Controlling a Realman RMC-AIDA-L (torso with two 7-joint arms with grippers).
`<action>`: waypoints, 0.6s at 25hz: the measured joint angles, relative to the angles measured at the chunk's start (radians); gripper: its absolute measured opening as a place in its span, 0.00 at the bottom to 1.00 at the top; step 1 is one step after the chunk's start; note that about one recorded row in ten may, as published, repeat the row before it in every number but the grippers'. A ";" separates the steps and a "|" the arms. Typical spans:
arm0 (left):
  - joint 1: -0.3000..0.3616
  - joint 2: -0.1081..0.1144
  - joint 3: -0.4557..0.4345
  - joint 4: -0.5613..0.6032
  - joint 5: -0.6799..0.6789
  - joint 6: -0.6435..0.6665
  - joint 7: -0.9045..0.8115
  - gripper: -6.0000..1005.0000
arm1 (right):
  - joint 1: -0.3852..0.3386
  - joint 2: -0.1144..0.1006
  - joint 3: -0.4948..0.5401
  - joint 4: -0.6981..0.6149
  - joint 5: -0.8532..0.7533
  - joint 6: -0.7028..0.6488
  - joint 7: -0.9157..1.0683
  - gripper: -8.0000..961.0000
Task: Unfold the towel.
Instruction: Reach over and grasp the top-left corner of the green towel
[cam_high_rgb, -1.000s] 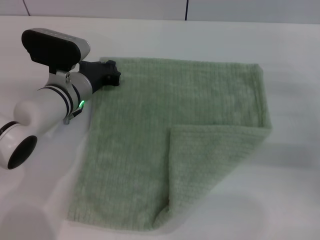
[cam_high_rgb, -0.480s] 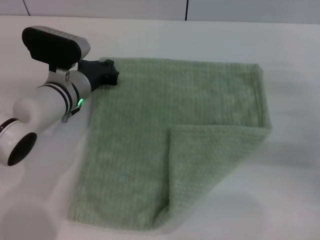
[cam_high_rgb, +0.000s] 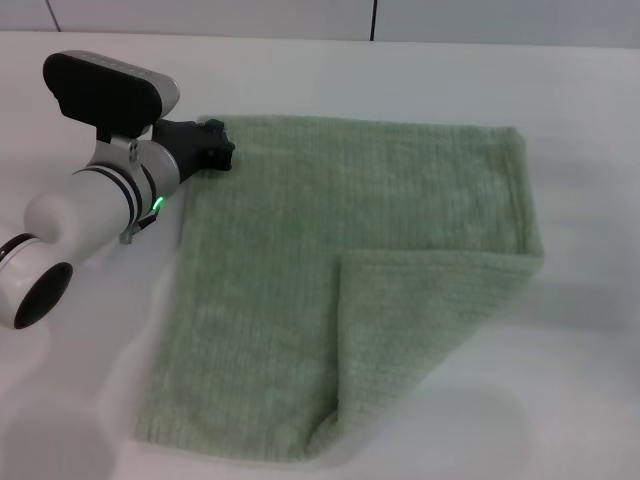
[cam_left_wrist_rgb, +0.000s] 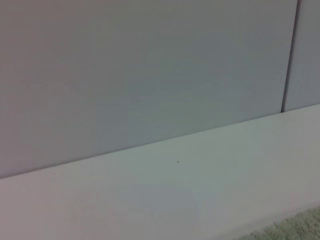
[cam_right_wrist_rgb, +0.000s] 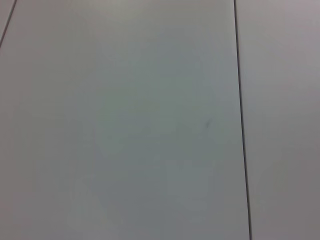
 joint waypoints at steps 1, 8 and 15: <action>0.000 0.000 0.000 0.000 0.000 0.000 0.000 0.01 | 0.001 0.000 0.000 0.000 0.000 0.000 0.000 0.81; 0.000 -0.001 0.000 0.000 0.000 0.001 0.000 0.01 | 0.003 -0.003 -0.003 -0.007 -0.008 0.004 0.162 0.81; 0.000 -0.001 0.000 0.000 0.001 0.000 0.001 0.01 | -0.037 -0.020 -0.017 -0.136 -0.196 0.064 0.466 0.81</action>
